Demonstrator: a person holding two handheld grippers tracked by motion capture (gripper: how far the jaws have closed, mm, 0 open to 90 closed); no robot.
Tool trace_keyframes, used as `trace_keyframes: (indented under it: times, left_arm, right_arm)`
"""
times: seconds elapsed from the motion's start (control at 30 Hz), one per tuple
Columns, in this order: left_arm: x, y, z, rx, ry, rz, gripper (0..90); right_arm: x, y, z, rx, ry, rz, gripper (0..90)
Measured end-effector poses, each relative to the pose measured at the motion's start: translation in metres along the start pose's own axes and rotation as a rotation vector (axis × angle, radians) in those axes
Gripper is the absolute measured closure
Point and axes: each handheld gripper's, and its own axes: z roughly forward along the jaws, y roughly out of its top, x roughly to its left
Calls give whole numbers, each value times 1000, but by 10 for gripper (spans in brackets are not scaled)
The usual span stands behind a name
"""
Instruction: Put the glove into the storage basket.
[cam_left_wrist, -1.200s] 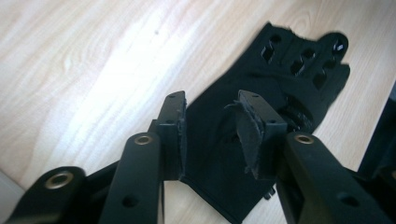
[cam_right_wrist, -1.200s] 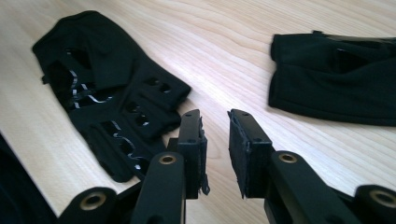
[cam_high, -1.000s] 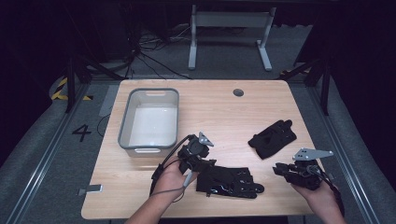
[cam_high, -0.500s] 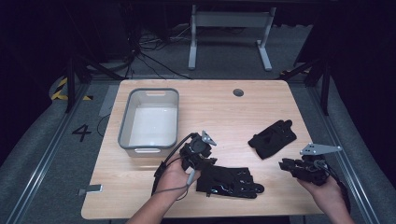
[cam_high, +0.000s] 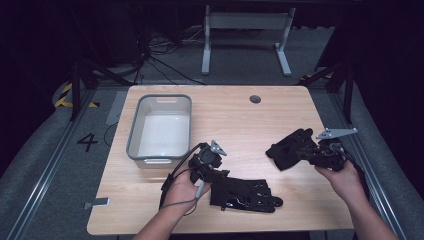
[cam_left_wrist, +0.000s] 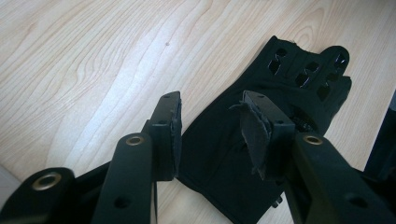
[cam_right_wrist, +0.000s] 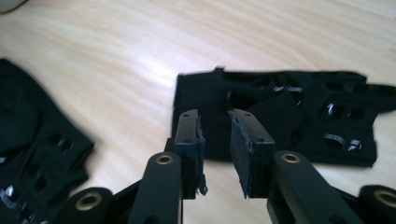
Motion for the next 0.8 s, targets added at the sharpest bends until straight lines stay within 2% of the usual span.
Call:
trace_keyframes:
  times: [0.07, 0.1, 0.17, 0.33, 0.37, 0.43, 0.5, 0.57, 0.7, 0.73, 0.8]
  left_arm:
    - [2, -2, -1, 6, -2, -6, 581]
    - [2, -2, -1, 6, -2, -6, 580]
    - [3, -5, -2, 9, 4, -7, 578]
    - [4, -11, -4, 10, 9, -17, 577]
    - [5, -13, -5, 12, 10, -23, 576]
    - [5, -14, -6, 13, 11, -25, 576]
    - [5, -17, -7, 17, 12, -28, 573]
    - [5, -18, -7, 17, 16, -29, 570]
    - [6, -22, -9, 25, 16, -34, 566]
    - [6, -24, -10, 25, 18, -38, 564]
    - [6, -25, -10, 22, 26, -42, 563]
  right_arm:
    - [-8, 13, 8, 5, -9, 0, 743]
    - [-8, 13, 8, 5, -9, 0, 743]
    - [-16, 24, 18, 27, -20, 5, 750]
    - [-23, 35, 33, 64, -32, 0, 750]
    - [-28, 39, 40, 75, -36, 2, 749]
    - [-31, 40, 42, 80, -40, 6, 748]
    - [-41, 42, 48, 97, -56, 26, 733]
    - [-45, 43, 50, 101, -62, 27, 732]
    - [-62, 41, 54, 115, -94, 52, 713]
    - [-69, 40, 55, 119, -101, 58, 707]
    - [-72, 39, 56, 119, -103, 60, 707]
